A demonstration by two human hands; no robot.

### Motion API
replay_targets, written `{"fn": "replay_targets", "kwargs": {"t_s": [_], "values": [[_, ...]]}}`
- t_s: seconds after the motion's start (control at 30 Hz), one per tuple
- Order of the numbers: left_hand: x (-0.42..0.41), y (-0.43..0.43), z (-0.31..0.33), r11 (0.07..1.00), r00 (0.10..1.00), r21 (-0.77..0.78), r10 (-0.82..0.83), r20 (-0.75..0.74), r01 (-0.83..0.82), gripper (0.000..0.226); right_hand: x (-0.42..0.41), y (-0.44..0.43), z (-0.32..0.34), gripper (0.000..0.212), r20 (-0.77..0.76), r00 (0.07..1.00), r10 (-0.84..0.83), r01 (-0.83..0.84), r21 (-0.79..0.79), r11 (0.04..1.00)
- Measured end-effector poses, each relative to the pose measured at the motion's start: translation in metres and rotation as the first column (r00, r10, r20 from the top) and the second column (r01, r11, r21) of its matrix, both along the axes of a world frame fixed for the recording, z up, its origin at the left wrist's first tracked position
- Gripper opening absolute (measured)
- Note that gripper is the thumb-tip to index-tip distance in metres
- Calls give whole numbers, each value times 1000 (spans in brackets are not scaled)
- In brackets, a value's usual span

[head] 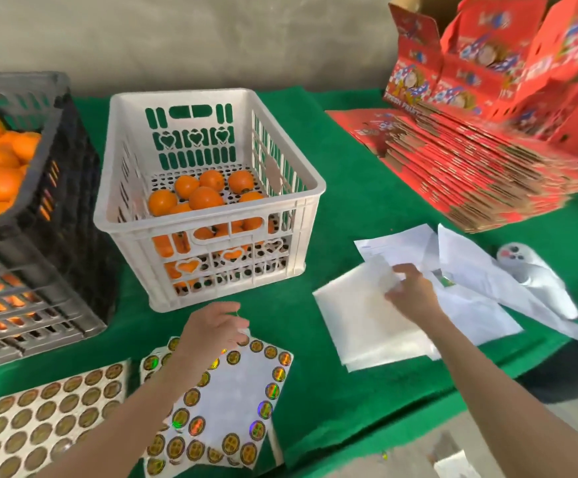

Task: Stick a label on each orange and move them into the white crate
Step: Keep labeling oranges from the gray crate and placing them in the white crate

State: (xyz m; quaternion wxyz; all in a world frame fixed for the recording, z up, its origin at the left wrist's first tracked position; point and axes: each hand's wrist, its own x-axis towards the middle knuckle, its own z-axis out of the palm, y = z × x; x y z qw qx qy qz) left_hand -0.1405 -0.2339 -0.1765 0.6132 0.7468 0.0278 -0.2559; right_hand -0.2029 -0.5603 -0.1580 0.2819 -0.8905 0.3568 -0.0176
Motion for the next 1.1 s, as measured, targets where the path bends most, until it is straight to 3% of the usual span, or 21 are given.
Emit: {"fn": "replay_targets", "kwargs": {"t_s": [0.1,0.17,0.23,0.27,0.33,0.4,0.47,0.57,0.67,0.77,0.83,0.9,0.93,1.0,1.07,1.1], "values": [[4,29,0,997,997,21,81,-3,-81,34,2,-18,-5,25,-13,1000,-15,14,-64,998],[3,42,1,995,996,55,87,-4,-87,37,5,-19,4,10,163,984,-70,74,-22,997],[0,50,3,994,996,62,93,1,-93,37,5,-16,17,20,447,883,-143,148,24,989],[0,51,3,991,993,59,118,0,-118,36,3,-10,22,32,560,823,-95,130,-23,991],[-3,51,4,987,988,62,152,-5,-151,35,-3,6,22,41,634,749,195,11,-306,952],[-4,49,4,983,986,90,163,-18,-161,34,-10,22,5,39,504,726,468,-123,-575,809],[-3,49,4,983,989,114,146,-26,-142,34,-18,33,-20,38,279,781,559,-269,-657,704],[-2,51,3,987,996,135,89,-31,-84,36,-34,49,-48,40,-104,911,400,-403,-441,802],[2,54,1,982,992,144,124,-5,-122,25,-40,52,-56,36,-345,871,350,-461,-328,824],[6,58,-3,976,990,170,136,20,-138,19,-35,56,-43,36,-401,857,323,-464,-329,823],[6,64,-8,958,993,270,72,98,-96,22,-31,69,-37,31,-204,902,380,-431,-406,806],[4,70,-14,911,986,411,-62,152,-7,28,-26,98,-30,25,39,857,514,-470,-350,811],[2,73,-15,873,978,484,-146,146,58,34,-22,117,-29,29,51,815,577,-544,-275,793],[-1,78,-20,784,948,590,-305,93,194,53,-9,153,-36,57,-147,732,665,-680,-93,727],[-5,85,-25,724,914,632,-402,58,278,69,7,177,-42,77,-351,647,677,-735,-50,677],[-9,88,-26,706,900,645,-431,65,292,72,13,184,-44,79,-380,639,668,-735,-46,677]]}}
